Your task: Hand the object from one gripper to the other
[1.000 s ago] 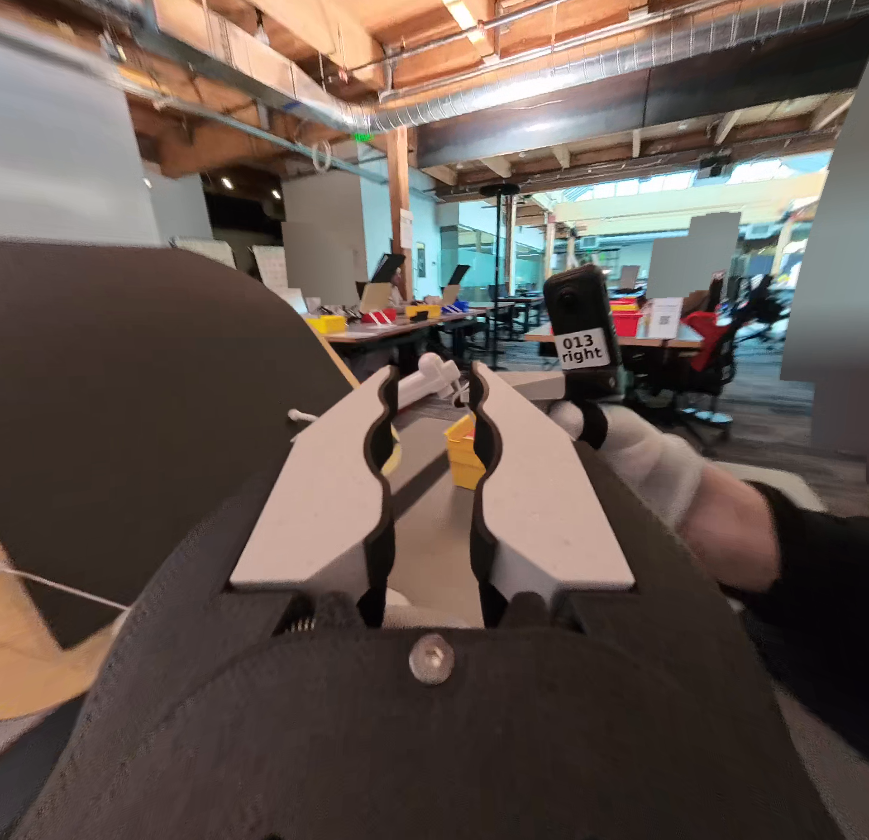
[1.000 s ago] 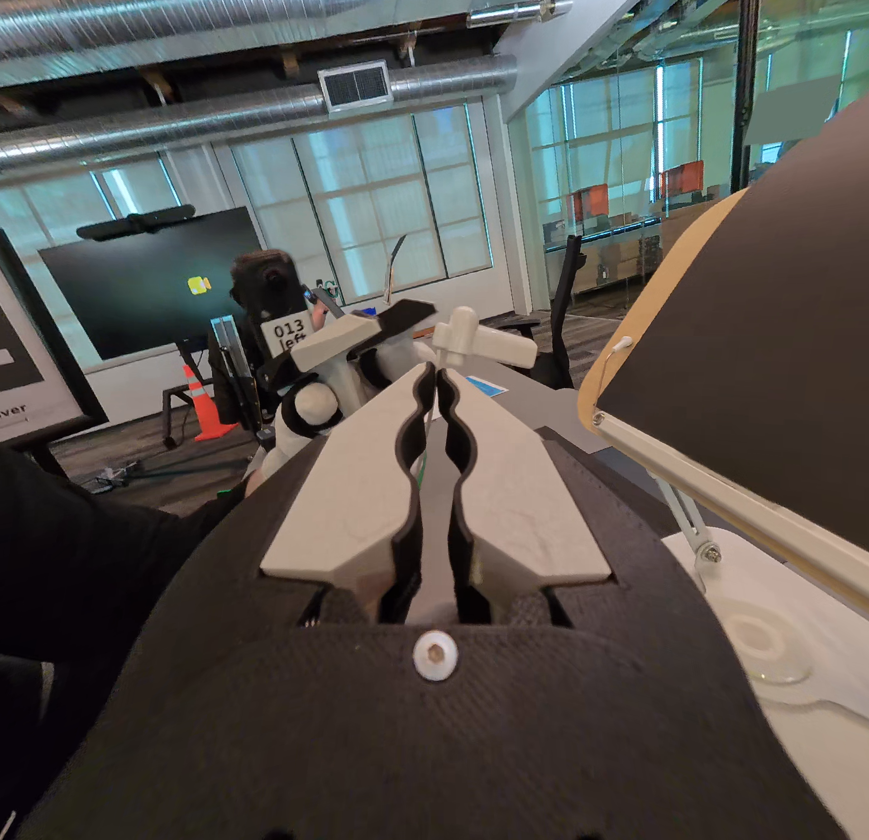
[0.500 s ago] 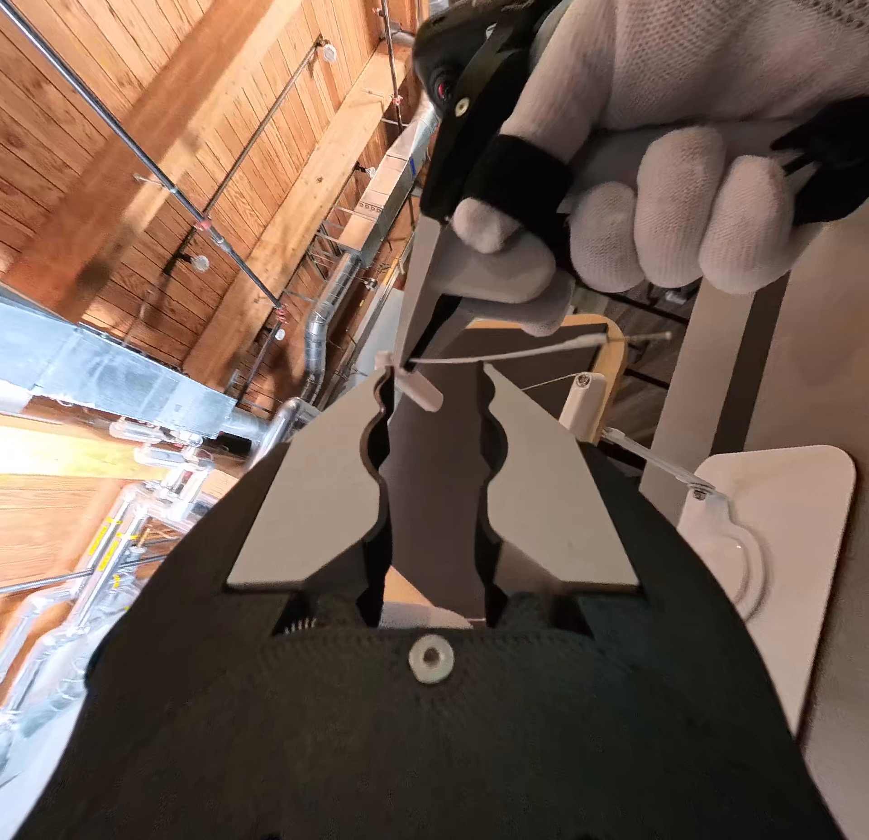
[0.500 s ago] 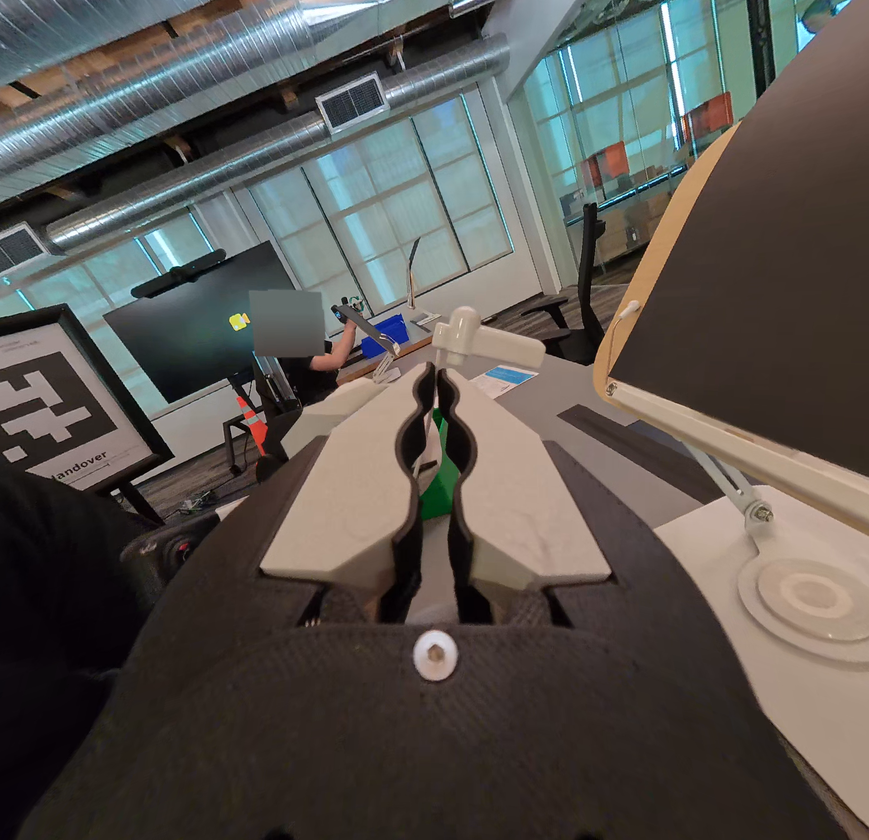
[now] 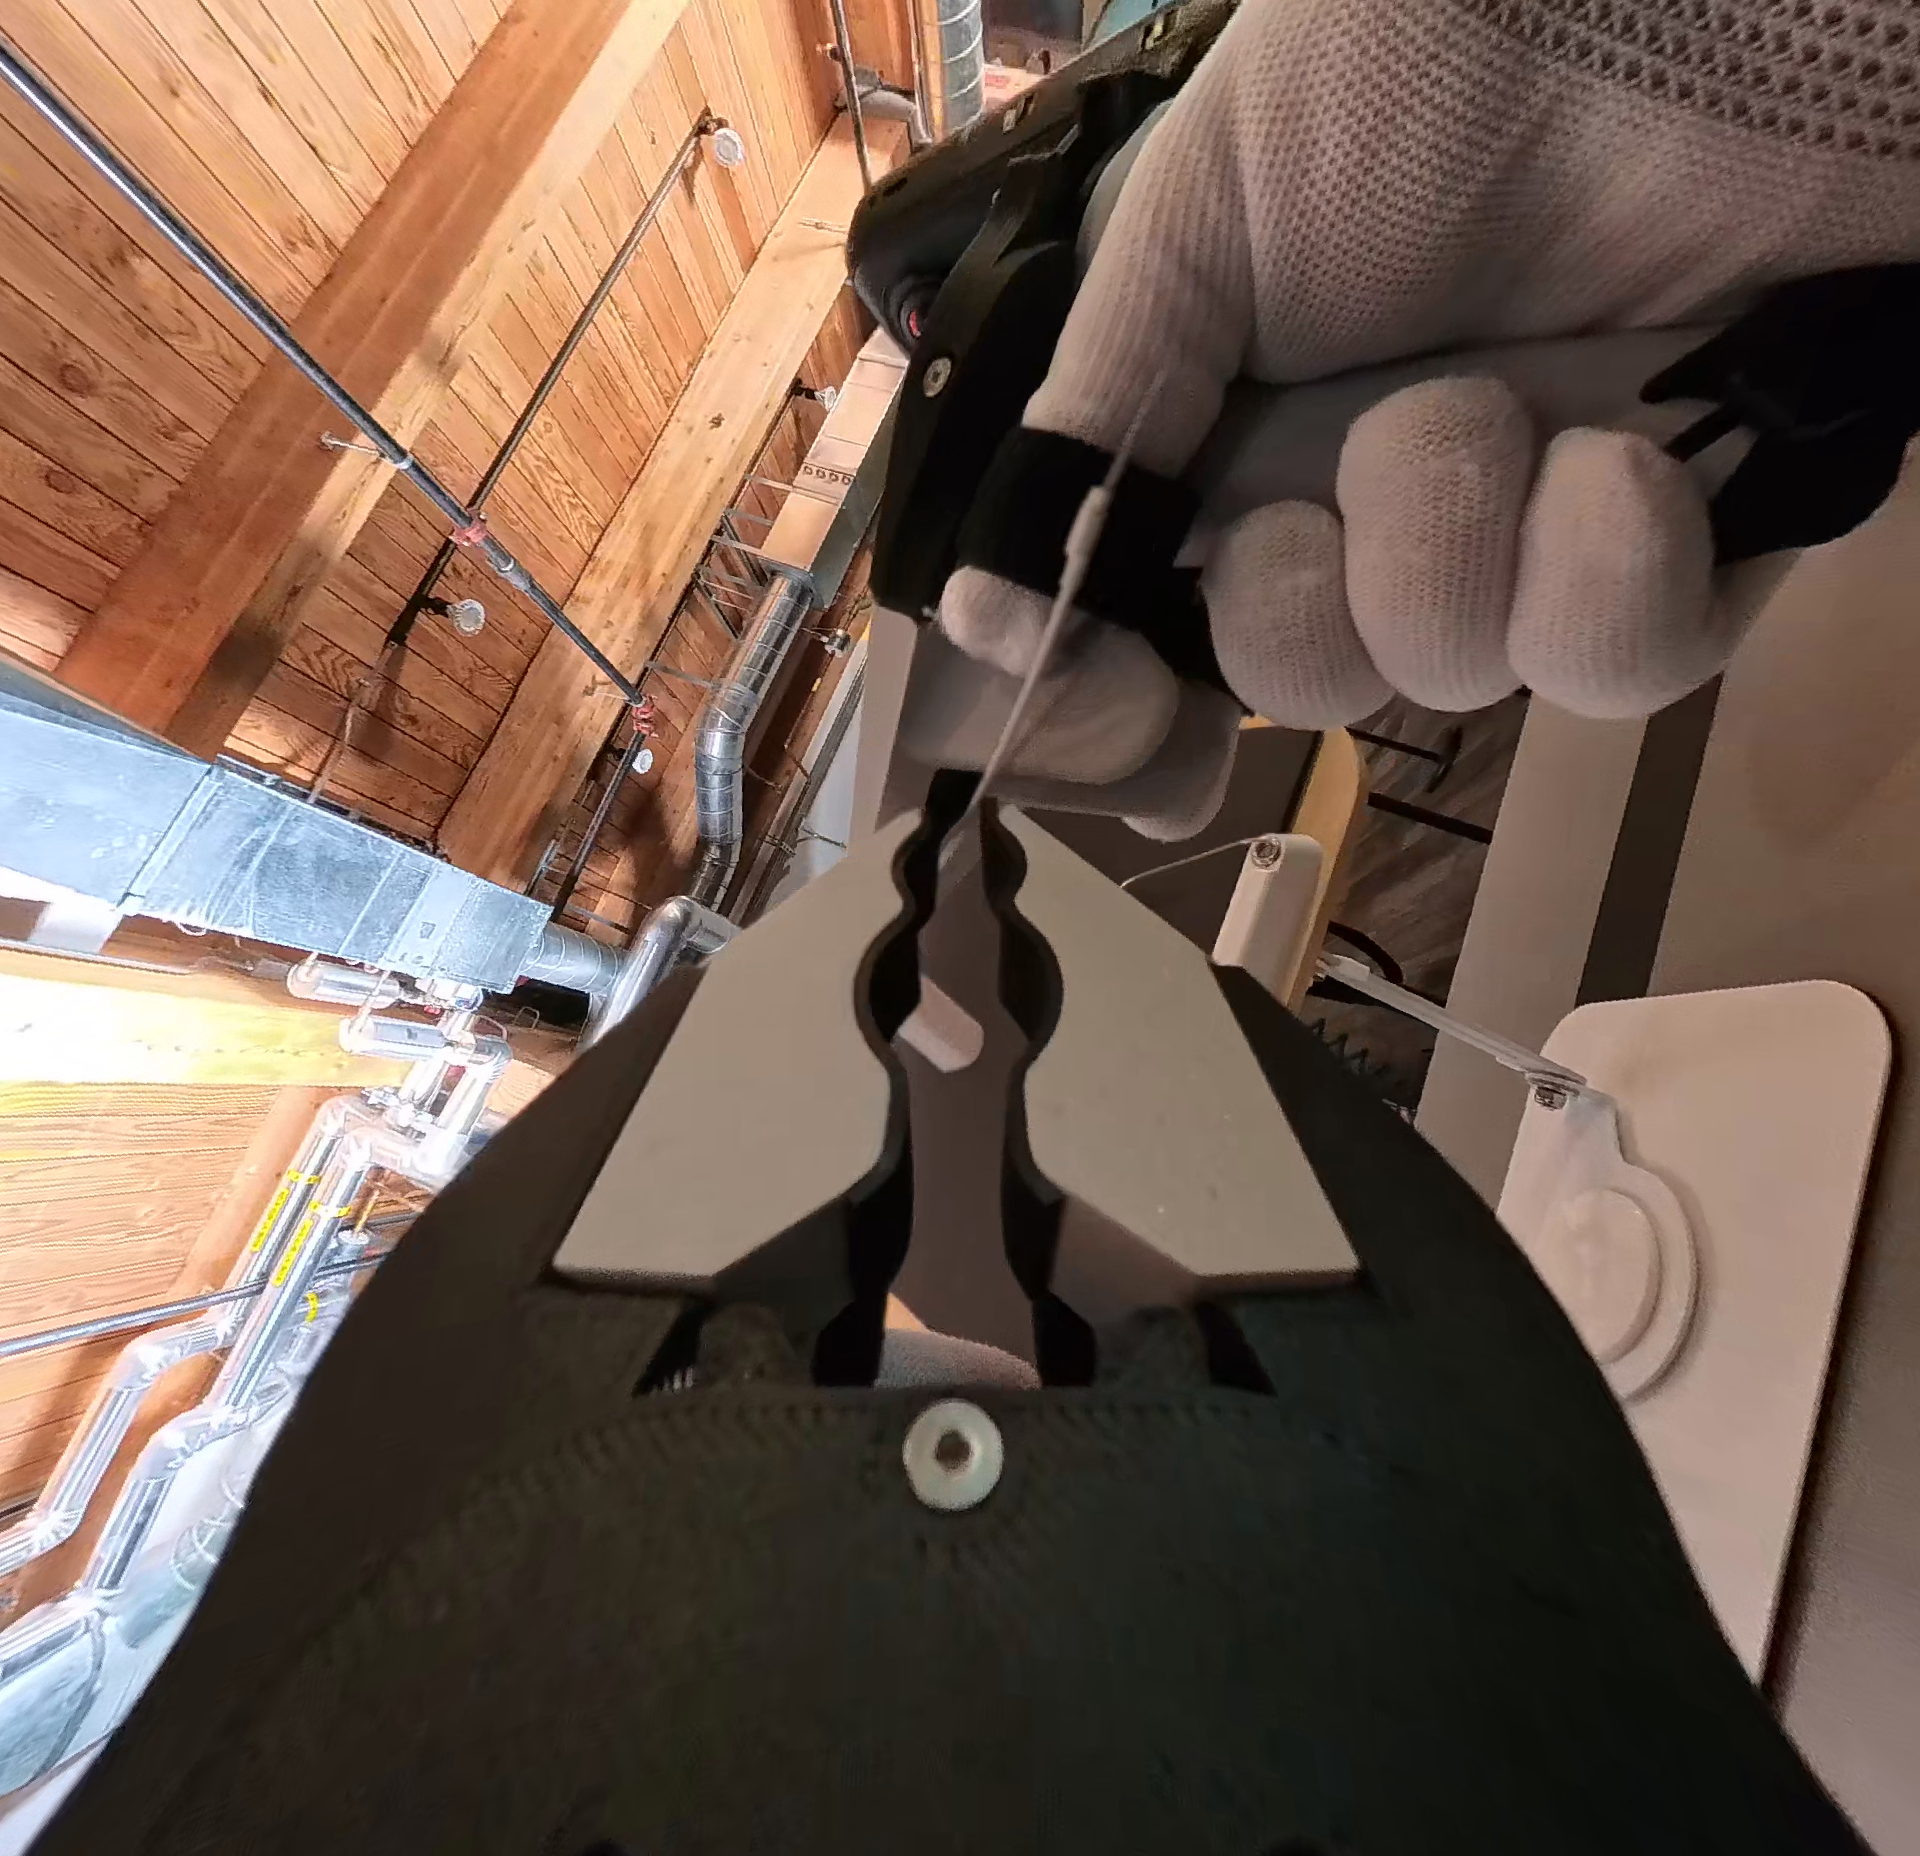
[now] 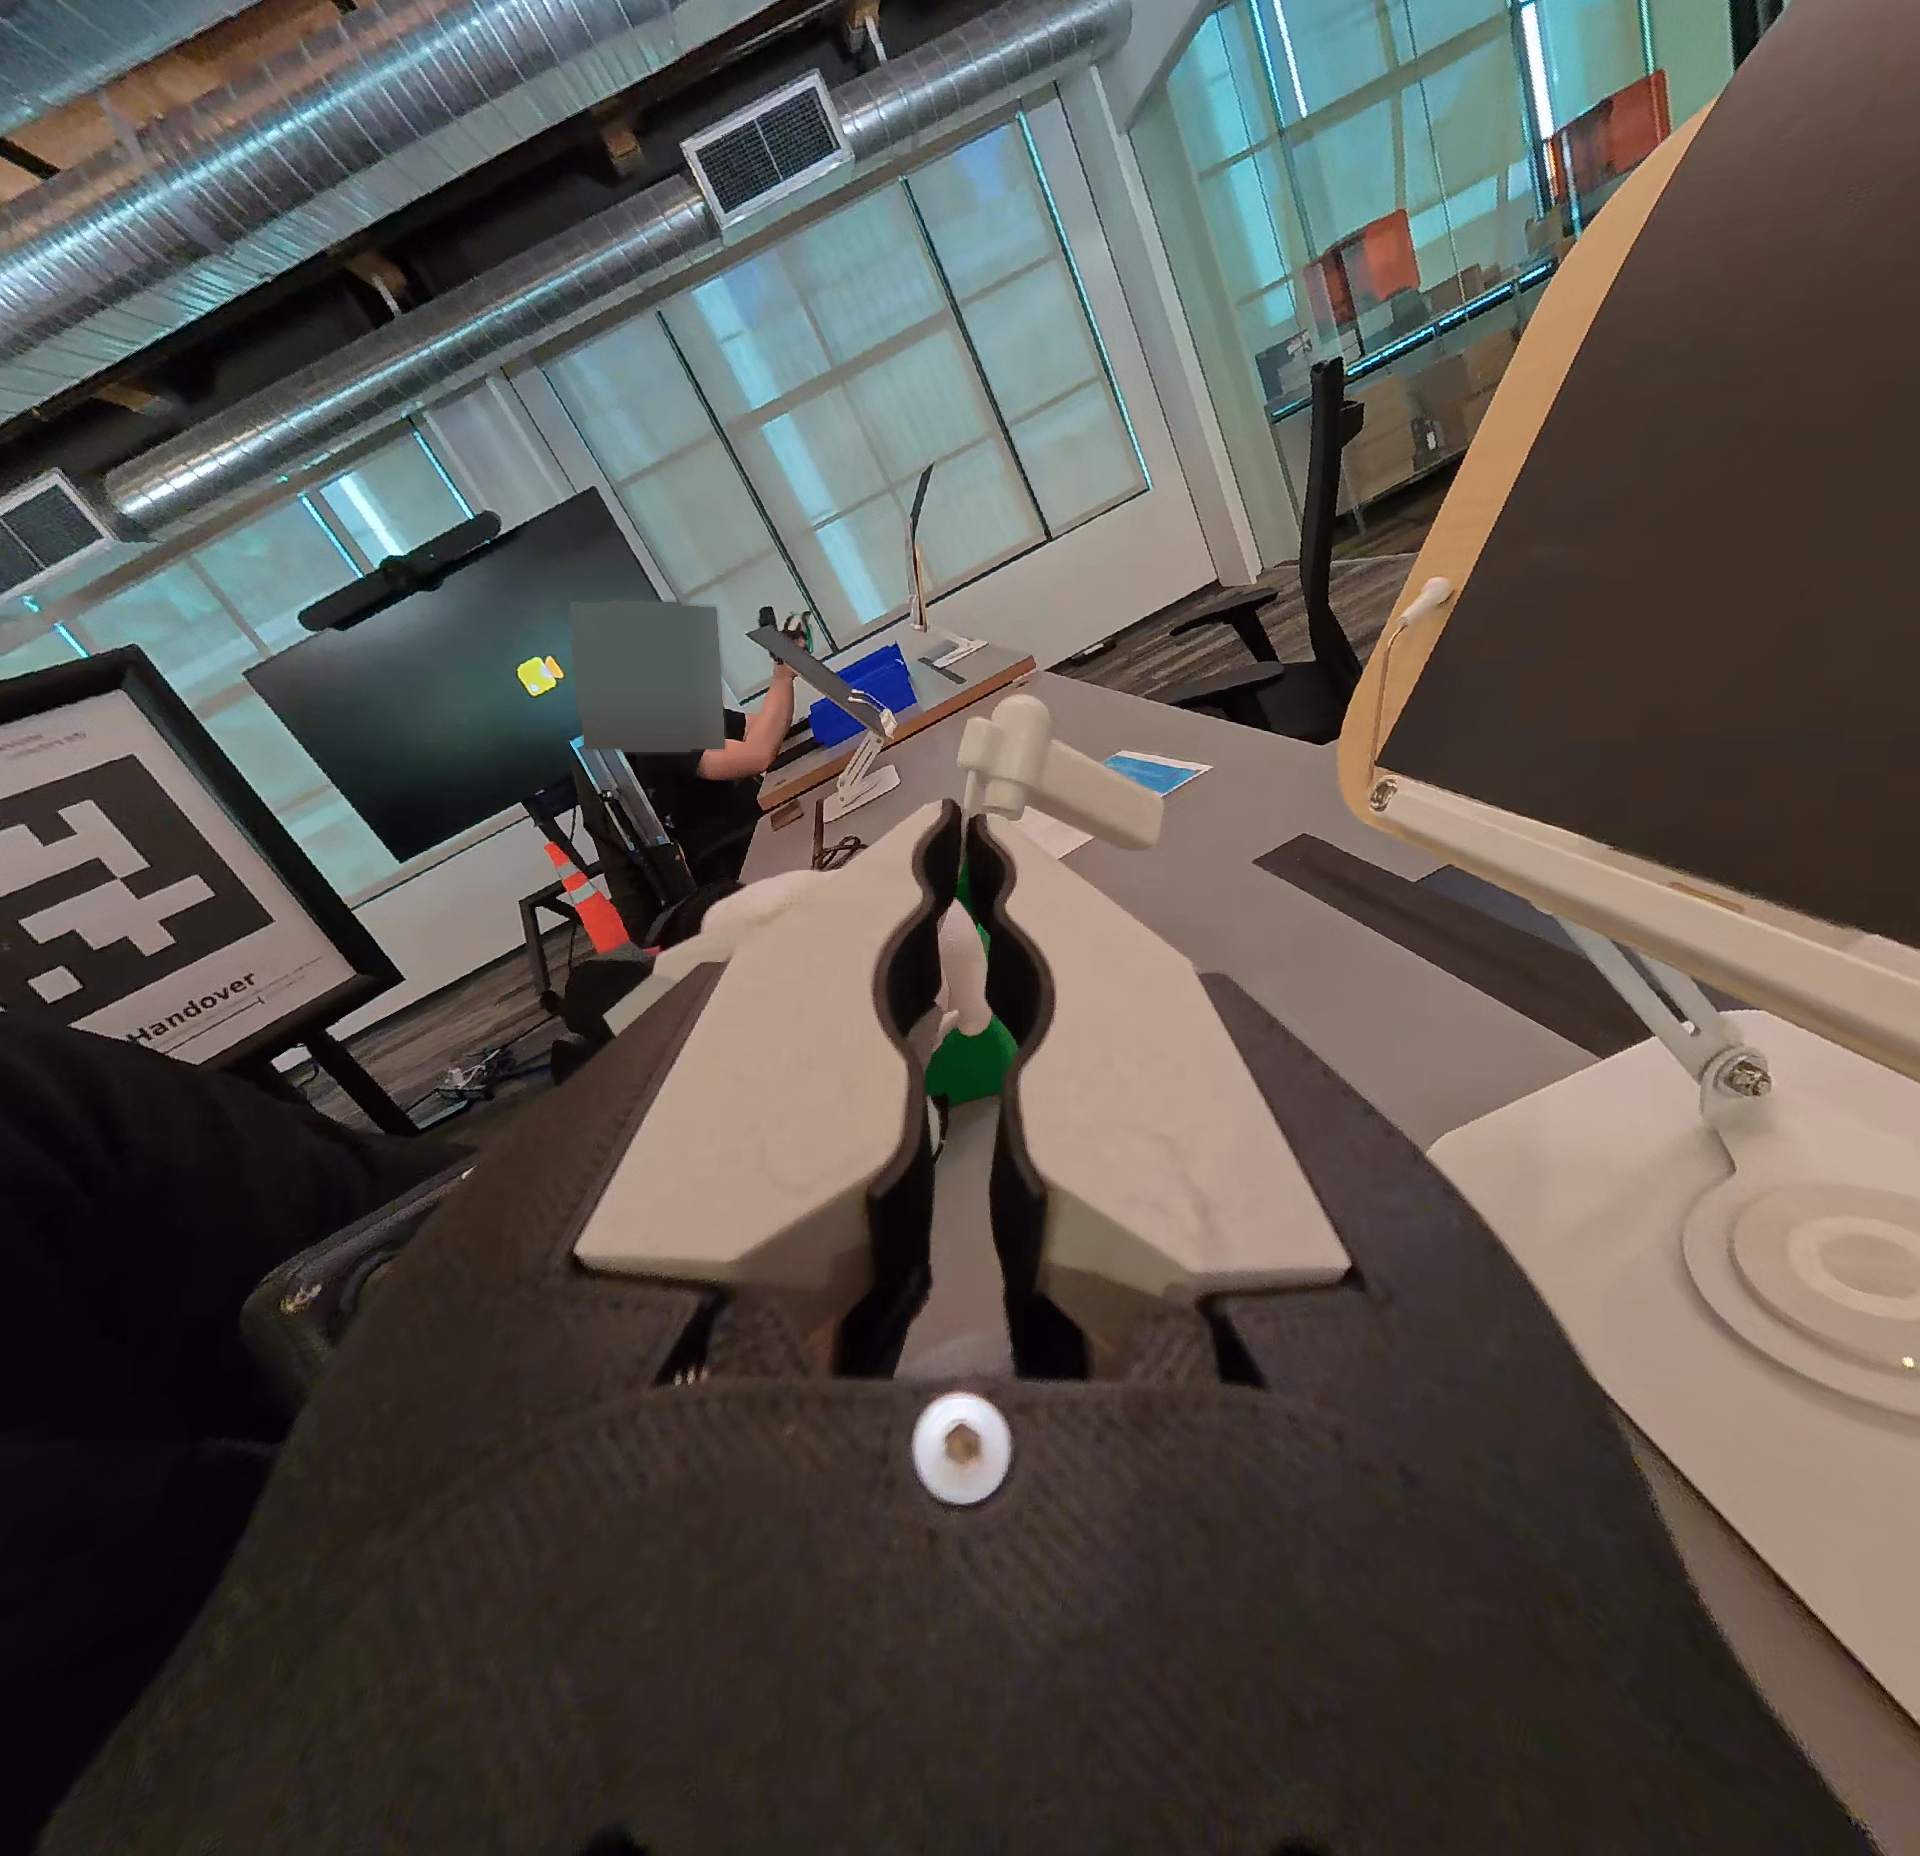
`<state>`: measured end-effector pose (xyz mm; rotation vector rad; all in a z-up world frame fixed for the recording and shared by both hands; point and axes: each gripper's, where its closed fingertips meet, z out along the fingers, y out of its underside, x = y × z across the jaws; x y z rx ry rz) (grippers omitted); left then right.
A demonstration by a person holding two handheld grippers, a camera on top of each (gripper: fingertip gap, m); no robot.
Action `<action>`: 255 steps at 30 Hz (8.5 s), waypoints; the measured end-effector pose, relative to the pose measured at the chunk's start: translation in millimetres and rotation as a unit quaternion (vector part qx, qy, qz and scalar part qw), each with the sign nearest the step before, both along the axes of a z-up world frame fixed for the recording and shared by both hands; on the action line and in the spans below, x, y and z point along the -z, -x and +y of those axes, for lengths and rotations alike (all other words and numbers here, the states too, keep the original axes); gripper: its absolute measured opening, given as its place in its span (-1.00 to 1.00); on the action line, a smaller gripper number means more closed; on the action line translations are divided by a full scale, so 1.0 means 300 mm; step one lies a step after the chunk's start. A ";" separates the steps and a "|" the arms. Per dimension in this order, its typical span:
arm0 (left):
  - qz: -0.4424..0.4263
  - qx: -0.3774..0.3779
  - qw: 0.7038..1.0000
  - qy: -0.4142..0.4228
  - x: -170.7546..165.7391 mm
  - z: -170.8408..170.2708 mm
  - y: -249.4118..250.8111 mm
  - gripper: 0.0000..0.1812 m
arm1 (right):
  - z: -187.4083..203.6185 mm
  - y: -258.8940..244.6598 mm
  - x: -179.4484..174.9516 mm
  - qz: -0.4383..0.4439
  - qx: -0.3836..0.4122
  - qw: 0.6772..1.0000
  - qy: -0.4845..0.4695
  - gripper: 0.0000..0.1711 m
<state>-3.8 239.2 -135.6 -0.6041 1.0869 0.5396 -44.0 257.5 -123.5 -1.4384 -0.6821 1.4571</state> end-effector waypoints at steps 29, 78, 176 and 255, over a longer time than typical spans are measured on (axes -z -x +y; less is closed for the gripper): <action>-0.205 0.234 0.797 0.517 -0.048 0.007 0.082 -1.00 | -0.079 -0.067 -0.066 -0.112 0.063 0.950 -0.285 -0.72; -0.164 0.384 0.553 0.721 0.097 -0.013 0.271 -0.91 | -0.008 0.125 0.215 -0.440 0.173 0.639 -0.606 -1.00; -0.145 0.162 0.879 0.425 -0.036 0.045 0.164 -0.78 | 0.034 0.023 0.116 -0.318 0.179 0.846 -0.390 -1.00; -0.028 0.081 0.645 0.759 0.304 -0.011 0.308 -1.00 | -0.077 0.276 0.423 -0.500 0.104 0.441 -0.738 -0.87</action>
